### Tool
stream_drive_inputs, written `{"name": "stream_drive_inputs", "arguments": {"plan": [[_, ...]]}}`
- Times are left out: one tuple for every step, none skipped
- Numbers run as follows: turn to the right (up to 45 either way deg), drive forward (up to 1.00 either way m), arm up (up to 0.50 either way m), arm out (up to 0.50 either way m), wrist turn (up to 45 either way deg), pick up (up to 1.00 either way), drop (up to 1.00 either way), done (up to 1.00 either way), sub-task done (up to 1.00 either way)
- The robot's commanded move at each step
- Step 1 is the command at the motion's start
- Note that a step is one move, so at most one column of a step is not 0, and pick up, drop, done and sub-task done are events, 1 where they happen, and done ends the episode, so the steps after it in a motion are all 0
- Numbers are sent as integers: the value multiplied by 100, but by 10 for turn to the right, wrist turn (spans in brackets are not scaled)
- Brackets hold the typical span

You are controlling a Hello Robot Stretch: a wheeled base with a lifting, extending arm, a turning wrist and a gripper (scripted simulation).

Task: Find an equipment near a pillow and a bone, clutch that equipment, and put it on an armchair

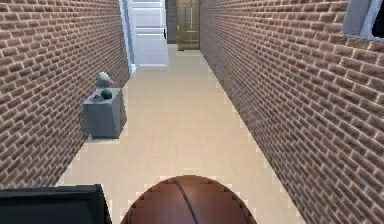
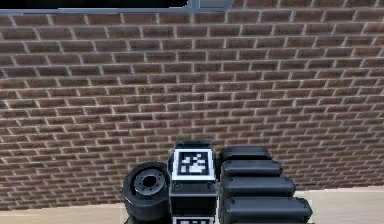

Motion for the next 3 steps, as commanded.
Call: {"name": "stream_drive_inputs", "arguments": {"plan": [[0, 100, 0, 0, 0, 0, 0, 0, 0], [0, 100, 0, 0, 0, 0, 0, 0, 0], [0, 100, 0, 0, 0, 0, 0, 0, 0]]}}
